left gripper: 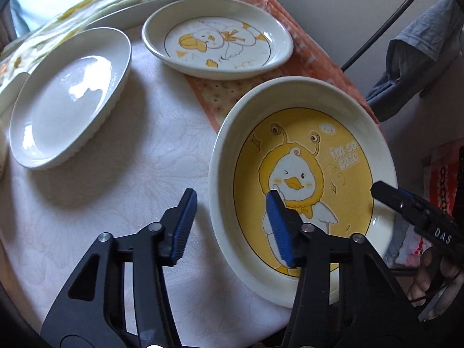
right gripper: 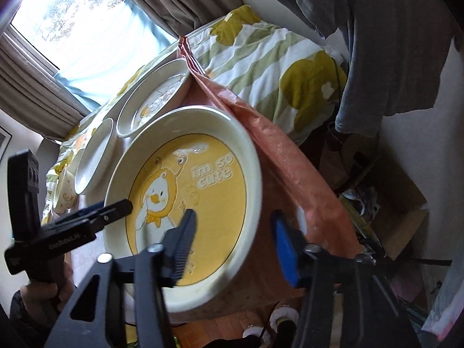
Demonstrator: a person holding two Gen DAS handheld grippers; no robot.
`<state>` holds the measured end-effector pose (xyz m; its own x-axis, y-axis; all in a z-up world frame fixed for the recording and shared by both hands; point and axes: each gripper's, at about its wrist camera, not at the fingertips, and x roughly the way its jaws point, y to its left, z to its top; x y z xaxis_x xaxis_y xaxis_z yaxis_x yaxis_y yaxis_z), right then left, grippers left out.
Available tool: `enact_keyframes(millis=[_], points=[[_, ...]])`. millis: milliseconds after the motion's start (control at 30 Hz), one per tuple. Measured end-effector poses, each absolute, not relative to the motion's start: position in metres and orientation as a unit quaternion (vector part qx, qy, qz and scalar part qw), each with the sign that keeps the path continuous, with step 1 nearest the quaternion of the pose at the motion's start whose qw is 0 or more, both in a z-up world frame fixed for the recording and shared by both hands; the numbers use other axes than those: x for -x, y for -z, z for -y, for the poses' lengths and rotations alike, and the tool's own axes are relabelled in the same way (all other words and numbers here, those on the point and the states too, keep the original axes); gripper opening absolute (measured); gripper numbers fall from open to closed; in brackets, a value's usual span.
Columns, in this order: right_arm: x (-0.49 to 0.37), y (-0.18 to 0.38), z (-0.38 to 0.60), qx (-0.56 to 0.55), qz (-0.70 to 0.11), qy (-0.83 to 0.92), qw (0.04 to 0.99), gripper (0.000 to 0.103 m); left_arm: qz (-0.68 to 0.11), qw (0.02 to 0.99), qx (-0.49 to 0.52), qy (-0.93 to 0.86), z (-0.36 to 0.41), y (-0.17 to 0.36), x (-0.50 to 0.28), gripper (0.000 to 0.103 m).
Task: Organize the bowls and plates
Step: 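Grasp the rim of the yellow duck plate with both grippers, then lift the yellow duck plate and carry it toward the pink dish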
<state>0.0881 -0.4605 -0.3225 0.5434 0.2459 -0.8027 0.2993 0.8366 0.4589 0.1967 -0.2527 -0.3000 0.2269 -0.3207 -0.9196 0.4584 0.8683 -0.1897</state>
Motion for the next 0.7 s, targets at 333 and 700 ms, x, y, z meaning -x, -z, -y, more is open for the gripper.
enact_keyframes(millis=[333, 700], points=[[-0.102, 0.331, 0.473, -0.292, -0.478, 0.004, 0.829, 0.013, -0.579, 0.770, -0.062, 0.262, 0.250, 0.300, -0.202, 0.020], [-0.110, 0.329, 0.468, -0.239, -0.481, 0.010, 0.843, 0.013, -0.558, 0.783, -0.074, 0.264, 0.250, 0.297, -0.196, 0.020]])
